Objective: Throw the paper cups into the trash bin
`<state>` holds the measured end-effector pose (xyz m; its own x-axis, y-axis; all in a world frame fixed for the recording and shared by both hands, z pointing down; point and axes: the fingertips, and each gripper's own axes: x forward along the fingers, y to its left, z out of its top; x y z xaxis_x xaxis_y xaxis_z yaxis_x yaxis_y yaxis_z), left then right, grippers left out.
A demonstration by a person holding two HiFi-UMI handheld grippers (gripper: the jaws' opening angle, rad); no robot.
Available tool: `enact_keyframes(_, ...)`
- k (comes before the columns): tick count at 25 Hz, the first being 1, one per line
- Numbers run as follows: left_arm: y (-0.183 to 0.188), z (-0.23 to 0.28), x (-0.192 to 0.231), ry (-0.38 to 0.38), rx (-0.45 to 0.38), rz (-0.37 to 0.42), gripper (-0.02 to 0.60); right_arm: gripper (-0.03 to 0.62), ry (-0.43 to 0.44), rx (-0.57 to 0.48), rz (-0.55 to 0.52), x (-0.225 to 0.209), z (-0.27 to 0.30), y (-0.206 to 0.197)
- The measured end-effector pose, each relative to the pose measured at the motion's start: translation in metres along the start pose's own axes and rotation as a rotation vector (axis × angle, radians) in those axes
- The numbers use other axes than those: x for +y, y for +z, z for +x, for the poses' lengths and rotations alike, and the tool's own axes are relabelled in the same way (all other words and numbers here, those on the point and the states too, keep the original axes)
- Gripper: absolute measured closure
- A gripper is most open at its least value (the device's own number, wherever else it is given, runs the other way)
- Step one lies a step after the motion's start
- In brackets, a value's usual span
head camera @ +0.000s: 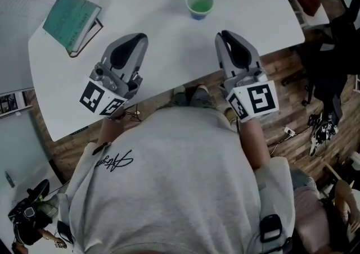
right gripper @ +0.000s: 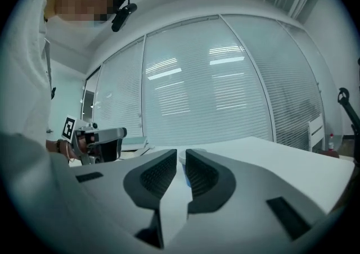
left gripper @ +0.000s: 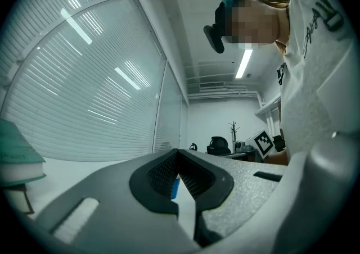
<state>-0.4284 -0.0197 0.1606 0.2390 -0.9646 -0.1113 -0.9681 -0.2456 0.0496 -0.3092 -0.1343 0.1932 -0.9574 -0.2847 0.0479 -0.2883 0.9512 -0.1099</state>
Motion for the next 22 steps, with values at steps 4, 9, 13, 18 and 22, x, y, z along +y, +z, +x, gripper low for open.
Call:
enact_keyframes(4, -0.002, 0.0, 0.003, 0.034, 0.008, 0.003, 0.577, 0.48, 0.03, 0.06, -0.012, -0.005, 0.012, -0.011)
enact_keyframes(9, -0.005, 0.0, 0.006, 0.071, 0.014, -0.003, 0.578, 0.423, 0.06, 0.114, -0.043, -0.009, 0.026, -0.026)
enact_keyframes(13, -0.004, 0.001, 0.008, 0.087, 0.015, -0.001, 0.577, 0.362, 0.065, 0.143, -0.031, -0.014, 0.037, -0.035)
enact_keyframes(18, -0.008, -0.001, 0.009, 0.096, 0.012, -0.016, 0.577, 0.336, 0.066, 0.17, -0.03, -0.015, 0.054, -0.04)
enact_keyframes(22, -0.007, -0.003, 0.011, 0.104, 0.01, -0.018, 0.577, 0.319, 0.059, 0.209, -0.017, -0.02, 0.068, -0.049)
